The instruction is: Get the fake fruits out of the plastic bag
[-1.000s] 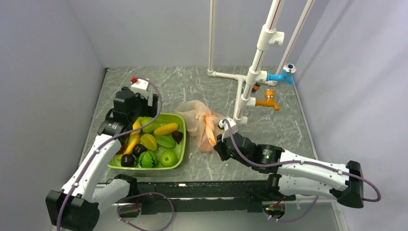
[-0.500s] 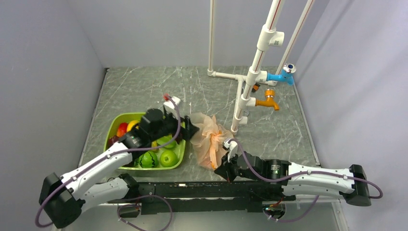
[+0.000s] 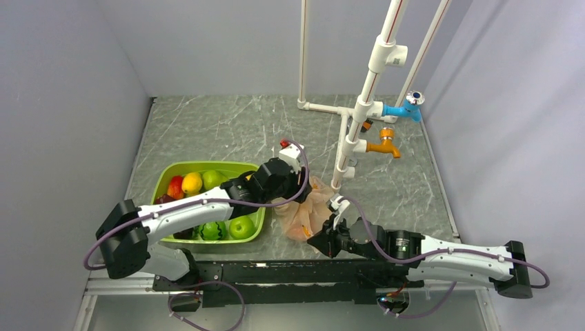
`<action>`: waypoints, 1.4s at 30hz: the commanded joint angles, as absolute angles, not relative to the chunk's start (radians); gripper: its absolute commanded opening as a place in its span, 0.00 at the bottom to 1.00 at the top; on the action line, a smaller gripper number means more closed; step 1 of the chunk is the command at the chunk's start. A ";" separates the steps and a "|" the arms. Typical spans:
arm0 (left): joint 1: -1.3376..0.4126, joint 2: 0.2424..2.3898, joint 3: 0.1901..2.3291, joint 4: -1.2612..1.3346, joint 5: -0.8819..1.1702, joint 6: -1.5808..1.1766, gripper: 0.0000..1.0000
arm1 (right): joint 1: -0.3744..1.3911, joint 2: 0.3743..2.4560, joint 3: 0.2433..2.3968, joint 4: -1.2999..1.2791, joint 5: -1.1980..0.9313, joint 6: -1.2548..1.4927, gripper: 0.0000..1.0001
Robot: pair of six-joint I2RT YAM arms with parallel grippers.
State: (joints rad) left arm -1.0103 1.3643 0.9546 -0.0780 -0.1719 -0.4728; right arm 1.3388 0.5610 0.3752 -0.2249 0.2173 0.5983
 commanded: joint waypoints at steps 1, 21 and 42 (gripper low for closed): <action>-1.013 1.394 0.993 -0.059 -0.209 -0.504 0.58 | 1.344 0.511 0.360 -0.236 0.275 0.612 0.19; -1.012 1.224 0.792 0.146 -0.129 -0.601 0.00 | 1.344 0.560 0.636 -0.417 0.728 0.429 0.76; -1.020 1.195 0.762 0.200 -0.040 -0.698 0.00 | 1.234 0.910 0.659 -0.194 0.599 0.365 0.59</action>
State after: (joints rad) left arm -1.0119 1.2270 0.7555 0.1249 -0.0635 -0.6743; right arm 1.2694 0.9157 0.6590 -0.2783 0.6453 0.3588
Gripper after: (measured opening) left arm 0.012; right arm 0.605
